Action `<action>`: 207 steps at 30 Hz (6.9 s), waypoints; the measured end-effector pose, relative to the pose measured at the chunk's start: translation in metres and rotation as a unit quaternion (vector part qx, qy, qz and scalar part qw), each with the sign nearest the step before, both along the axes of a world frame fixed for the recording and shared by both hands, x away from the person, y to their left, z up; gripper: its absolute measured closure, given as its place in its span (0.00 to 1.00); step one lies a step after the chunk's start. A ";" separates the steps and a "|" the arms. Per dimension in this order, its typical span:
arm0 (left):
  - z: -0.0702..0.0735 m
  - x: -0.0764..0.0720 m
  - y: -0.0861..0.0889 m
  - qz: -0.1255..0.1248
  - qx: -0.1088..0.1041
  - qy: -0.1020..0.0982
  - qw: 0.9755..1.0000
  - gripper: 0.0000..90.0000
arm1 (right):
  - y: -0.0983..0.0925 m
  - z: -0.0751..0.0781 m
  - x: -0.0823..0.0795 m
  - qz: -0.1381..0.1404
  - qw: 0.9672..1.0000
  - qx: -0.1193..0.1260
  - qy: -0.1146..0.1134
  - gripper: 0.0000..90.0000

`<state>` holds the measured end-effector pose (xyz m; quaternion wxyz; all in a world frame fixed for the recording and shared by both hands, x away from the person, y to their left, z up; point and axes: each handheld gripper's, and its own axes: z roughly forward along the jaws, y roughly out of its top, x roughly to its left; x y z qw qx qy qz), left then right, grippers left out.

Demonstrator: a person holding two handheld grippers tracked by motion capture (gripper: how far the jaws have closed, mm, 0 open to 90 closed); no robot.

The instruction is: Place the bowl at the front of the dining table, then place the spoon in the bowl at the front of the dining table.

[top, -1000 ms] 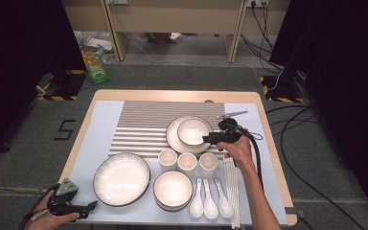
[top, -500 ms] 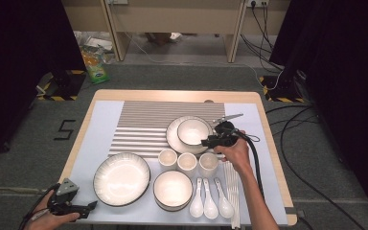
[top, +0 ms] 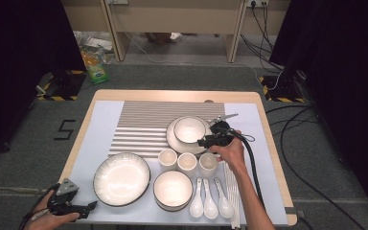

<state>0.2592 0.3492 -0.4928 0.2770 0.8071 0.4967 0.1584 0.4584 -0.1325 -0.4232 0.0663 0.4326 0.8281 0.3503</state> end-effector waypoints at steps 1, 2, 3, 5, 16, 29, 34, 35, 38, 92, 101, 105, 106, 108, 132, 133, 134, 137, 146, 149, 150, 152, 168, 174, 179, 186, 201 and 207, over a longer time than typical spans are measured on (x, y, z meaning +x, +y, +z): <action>0.000 0.000 0.000 0.000 0.000 0.000 1.000 0.11 | 0.000 0.000 0.000 0.000 1.000 0.000 0.000 0.63; 0.000 0.000 0.000 0.000 0.000 -0.003 1.000 0.11 | 0.000 0.000 0.000 -0.001 1.000 0.001 0.001 0.63; 0.000 0.000 0.000 -0.001 0.001 0.000 1.000 0.11 | 0.000 0.000 0.000 -0.001 1.000 0.001 0.002 0.62; 0.000 0.000 0.000 0.000 0.002 0.000 1.000 0.11 | 0.000 0.001 0.001 -0.003 1.000 -0.001 0.001 0.62; 0.000 0.000 0.000 -0.001 0.001 0.001 1.000 0.11 | -0.003 0.005 -0.001 -0.003 1.000 0.007 0.000 0.61; 0.000 0.000 0.000 0.000 0.000 -0.003 1.000 0.11 | -0.019 0.019 -0.011 -0.004 1.000 0.019 -0.008 0.62; 0.000 0.000 0.000 0.000 0.000 -0.003 1.000 0.11 | -0.022 0.024 -0.016 -0.002 1.000 0.020 -0.010 0.62; 0.000 0.000 0.000 -0.001 0.001 0.000 1.000 0.11 | -0.023 0.025 -0.017 -0.001 1.000 0.020 -0.010 0.62; 0.000 0.000 0.000 0.000 0.000 -0.001 1.000 0.11 | -0.025 0.028 -0.021 0.001 1.000 0.022 -0.015 0.62; 0.000 0.001 -0.001 0.002 0.003 0.002 1.000 0.11 | -0.081 0.034 -0.073 -0.002 0.999 0.035 -0.023 0.62; 0.000 0.001 -0.001 0.002 0.003 0.004 1.000 0.11 | -0.085 0.027 -0.081 0.004 0.998 0.052 -0.016 0.62; 0.001 0.002 -0.001 0.002 0.004 0.005 1.000 0.11 | -0.087 0.021 -0.085 0.005 0.998 0.053 -0.013 0.62; 0.000 0.001 -0.001 0.002 0.003 0.004 1.000 0.11 | -0.088 0.019 -0.087 0.006 0.998 0.054 -0.010 0.62; 0.000 0.001 -0.001 0.002 0.002 0.002 1.000 0.11 | -0.088 0.016 -0.089 0.014 0.998 0.053 -0.007 0.62; 0.001 0.002 -0.001 0.002 0.004 0.006 1.000 0.11 | -0.082 0.007 -0.118 0.031 0.998 0.045 -0.009 0.59; 0.001 0.002 -0.001 0.002 0.004 0.006 1.000 0.10 | -0.082 0.007 -0.118 0.031 0.998 0.045 -0.009 0.59; 0.001 0.002 -0.001 0.003 0.004 0.005 1.000 0.11 | -0.082 0.006 -0.121 0.032 0.998 0.046 -0.008 0.59; 0.001 0.002 -0.001 0.003 0.004 0.005 1.000 0.10 | -0.081 0.006 -0.123 0.034 0.998 0.044 -0.007 0.59; 0.000 0.001 -0.001 0.004 0.003 0.003 1.000 0.10 | -0.083 0.000 -0.130 0.037 0.999 0.039 -0.004 0.59; 0.000 0.001 -0.001 0.004 0.002 0.001 1.000 0.10 | -0.083 -0.002 -0.132 0.038 0.999 0.039 0.000 0.59; 0.000 0.000 -0.001 0.004 0.002 0.000 1.000 0.10 | -0.083 -0.003 -0.132 0.038 0.999 0.038 0.001 0.59; 0.000 0.001 -0.001 0.005 0.002 0.001 1.000 0.10 | -0.081 -0.007 -0.133 0.039 0.999 0.033 0.008 0.59; 0.000 0.001 -0.001 0.005 0.003 0.004 1.000 0.10 | -0.072 -0.025 -0.140 0.045 0.999 0.017 0.026 0.63; 0.000 0.001 -0.001 0.005 0.003 0.003 1.000 0.10 | -0.070 -0.031 -0.137 0.039 0.999 0.014 0.030 0.63; 0.000 0.001 -0.001 0.005 0.002 0.002 1.000 0.10 | -0.066 -0.035 -0.137 0.036 0.999 0.011 0.033 0.64; 0.000 0.001 -0.001 0.005 0.003 0.003 1.000 0.10 | -0.060 -0.042 -0.135 0.028 0.999 0.005 0.040 0.66; 0.000 0.000 -0.001 0.005 0.003 0.000 1.000 0.10 | -0.053 -0.050 -0.129 0.010 0.998 -0.018 0.054 0.70; 0.000 0.000 -0.001 0.005 0.004 0.001 1.000 0.10 | -0.054 -0.051 -0.125 0.006 0.998 0.003 0.065 0.74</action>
